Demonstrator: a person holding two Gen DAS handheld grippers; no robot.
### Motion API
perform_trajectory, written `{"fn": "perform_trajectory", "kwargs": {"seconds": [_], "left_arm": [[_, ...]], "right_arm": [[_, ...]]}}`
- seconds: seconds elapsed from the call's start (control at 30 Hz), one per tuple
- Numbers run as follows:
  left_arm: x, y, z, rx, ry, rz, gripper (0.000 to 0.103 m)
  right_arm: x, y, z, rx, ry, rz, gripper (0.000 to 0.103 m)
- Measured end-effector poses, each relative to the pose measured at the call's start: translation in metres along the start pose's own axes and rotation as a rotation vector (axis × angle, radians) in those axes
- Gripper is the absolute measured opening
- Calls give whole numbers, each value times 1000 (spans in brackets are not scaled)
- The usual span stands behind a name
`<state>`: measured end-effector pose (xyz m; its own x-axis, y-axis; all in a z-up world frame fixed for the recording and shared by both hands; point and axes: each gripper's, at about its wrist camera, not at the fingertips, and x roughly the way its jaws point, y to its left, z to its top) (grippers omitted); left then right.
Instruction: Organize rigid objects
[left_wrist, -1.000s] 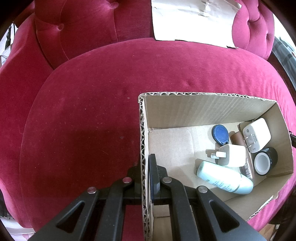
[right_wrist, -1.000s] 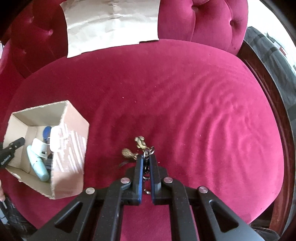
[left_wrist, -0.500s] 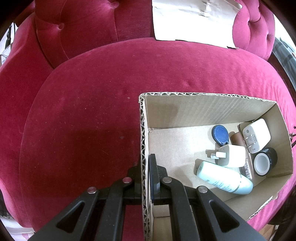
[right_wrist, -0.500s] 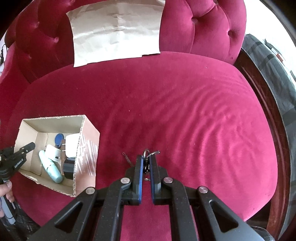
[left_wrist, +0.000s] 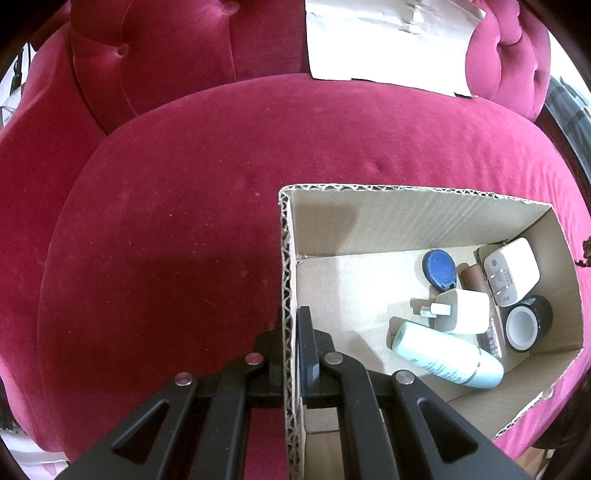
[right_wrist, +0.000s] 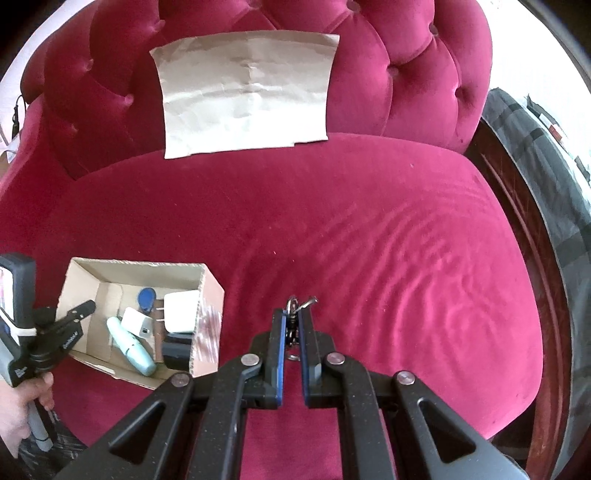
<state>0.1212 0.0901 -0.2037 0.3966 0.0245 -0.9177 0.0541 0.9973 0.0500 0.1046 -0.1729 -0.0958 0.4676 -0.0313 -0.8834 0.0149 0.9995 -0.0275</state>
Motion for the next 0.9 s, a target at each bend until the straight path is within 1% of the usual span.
{"fn": "perform_trajectory", "kwargs": {"seconds": [0.43, 0.7, 0.9], "left_arm": [[0, 1, 0, -1, 1, -1, 3], [0, 1, 0, -2, 2, -1, 3], [0, 1, 0, -2, 1, -1, 3]], "right_arm": [[-29, 31, 20, -56, -40, 46, 5], [-42, 63, 29, -110, -55, 86, 5], [-43, 88, 31, -149, -51, 124, 5]]}}
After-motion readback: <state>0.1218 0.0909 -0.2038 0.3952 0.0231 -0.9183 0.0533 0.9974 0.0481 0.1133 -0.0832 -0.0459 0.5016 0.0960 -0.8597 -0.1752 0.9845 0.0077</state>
